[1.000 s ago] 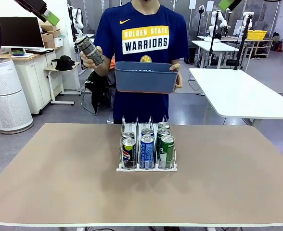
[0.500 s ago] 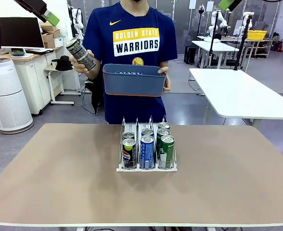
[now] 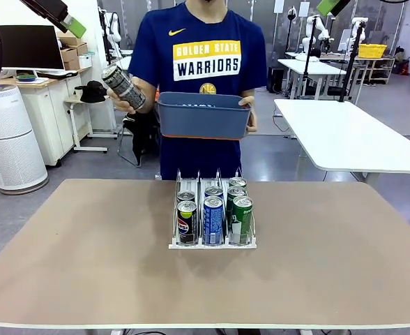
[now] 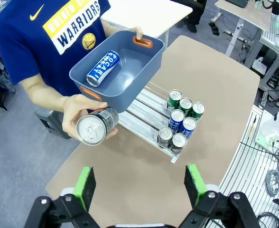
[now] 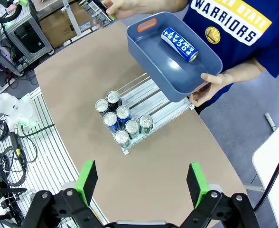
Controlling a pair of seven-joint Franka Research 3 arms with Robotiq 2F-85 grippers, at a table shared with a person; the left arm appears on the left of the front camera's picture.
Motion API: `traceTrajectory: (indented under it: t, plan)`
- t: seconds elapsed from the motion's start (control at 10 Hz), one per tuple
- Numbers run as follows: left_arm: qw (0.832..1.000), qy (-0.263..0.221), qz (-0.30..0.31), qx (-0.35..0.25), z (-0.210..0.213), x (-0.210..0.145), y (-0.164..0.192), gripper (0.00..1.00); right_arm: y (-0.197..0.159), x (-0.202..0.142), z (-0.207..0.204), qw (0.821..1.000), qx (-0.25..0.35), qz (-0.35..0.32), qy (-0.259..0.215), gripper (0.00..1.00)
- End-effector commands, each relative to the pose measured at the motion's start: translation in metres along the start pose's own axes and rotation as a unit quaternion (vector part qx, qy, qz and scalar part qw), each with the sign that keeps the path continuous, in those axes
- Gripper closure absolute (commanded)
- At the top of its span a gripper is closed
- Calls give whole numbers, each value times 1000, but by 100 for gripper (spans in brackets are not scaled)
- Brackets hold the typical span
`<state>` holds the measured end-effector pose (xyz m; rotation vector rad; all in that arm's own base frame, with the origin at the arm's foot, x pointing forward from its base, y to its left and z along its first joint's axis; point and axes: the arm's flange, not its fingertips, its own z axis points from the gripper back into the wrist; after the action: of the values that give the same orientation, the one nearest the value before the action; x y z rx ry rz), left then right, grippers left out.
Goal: Fill the beverage cans into the dispenser.
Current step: Pick up the Pepsi coke handed by the human.
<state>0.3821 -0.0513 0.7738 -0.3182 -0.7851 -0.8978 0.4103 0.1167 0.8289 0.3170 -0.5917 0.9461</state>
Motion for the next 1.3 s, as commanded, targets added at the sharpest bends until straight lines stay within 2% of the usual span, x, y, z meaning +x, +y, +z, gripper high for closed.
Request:
traceTrajectory:
  t: [0.0, 1.2]
  plan:
    - [1000, 2, 0, 1, 0, -1, -1, 0, 2, -2, 1, 1000, 1, 0, 0, 0]
    - [1000, 2, 0, 1, 0, -1, -1, 0, 2, -2, 1, 1000, 1, 0, 0, 0]
